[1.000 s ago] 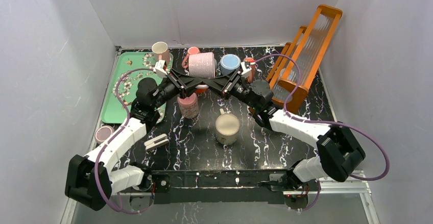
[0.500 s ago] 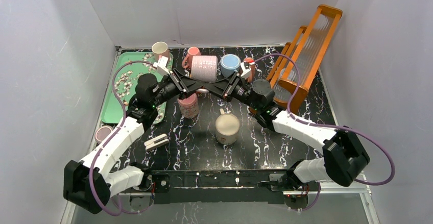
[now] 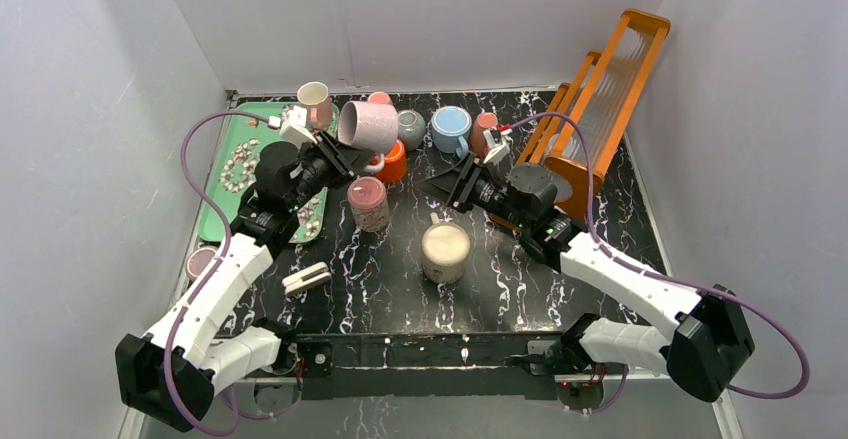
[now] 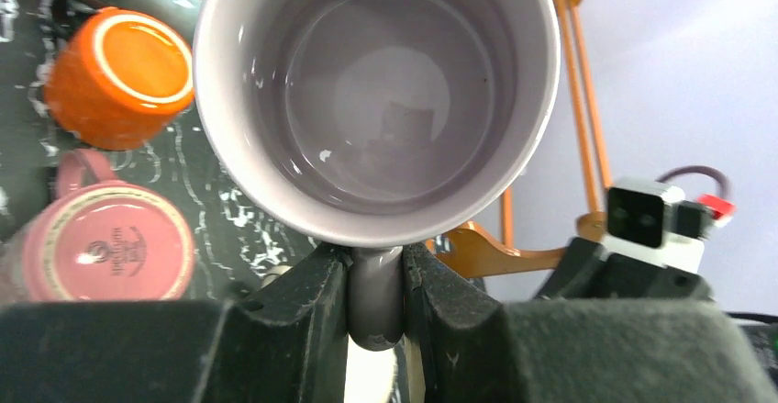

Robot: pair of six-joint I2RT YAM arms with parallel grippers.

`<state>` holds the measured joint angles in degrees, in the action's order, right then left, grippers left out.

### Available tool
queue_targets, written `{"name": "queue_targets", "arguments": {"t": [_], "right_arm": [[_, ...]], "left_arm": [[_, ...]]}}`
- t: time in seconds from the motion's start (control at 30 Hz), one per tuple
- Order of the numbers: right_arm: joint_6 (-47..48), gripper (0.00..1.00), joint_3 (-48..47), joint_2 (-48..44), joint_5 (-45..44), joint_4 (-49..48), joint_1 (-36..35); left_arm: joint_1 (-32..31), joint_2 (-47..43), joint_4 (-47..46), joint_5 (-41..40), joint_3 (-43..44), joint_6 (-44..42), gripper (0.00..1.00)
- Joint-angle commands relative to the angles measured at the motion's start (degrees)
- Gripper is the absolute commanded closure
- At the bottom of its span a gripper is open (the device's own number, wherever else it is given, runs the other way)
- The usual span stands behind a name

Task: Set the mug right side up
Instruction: Turn over the cup at the center of the board, then place the cup on the tray.

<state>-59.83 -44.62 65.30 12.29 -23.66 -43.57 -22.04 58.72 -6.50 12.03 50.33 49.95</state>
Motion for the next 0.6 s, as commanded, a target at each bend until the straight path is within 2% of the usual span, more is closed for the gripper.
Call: {"name": "queue_targets", "arguments": {"t": [0.0,0.07,0.17,0.27,0.37,0.43,0.57], "right_arm": [[4.81,0.51,0.35,-3.88,-1.26,3.57,0.06],[6.53,0.43,0.03,-5.49,-1.32,5.34,0.07],[9.41,0.31,-0.66,-7.81,-1.39,9.43,0.04],[12.17,0.03,-1.45,-10.50,-1.42,14.09,0.06],[14.50,0.01,-1.89,-12.83,-1.65,18.62,0.05],[15.93,0.01,-2.25,-14.31,-1.87,21.09,0.01],[17.99,0.01,-2.03,-16.86,-2.20,23.56,0.07]], "left_arm": [[-0.19,-2.18,-2.11,-6.81,5.47,-6.90,1.00],[-0.19,-1.91,1.78,-10.81,7.31,-10.65,1.00],[-0.19,-1.19,8.88,-21.65,10.87,-16.81,1.00],[-0.19,1.10,14.97,-31.61,14.63,-23.64,1.00],[0.00,4.71,18.10,-42.06,17.29,-29.12,1.00],[1.05,7.61,18.78,-46.19,19.33,-31.82,1.00],[7.06,14.30,19.32,-45.06,23.50,-33.11,1.00]]}}
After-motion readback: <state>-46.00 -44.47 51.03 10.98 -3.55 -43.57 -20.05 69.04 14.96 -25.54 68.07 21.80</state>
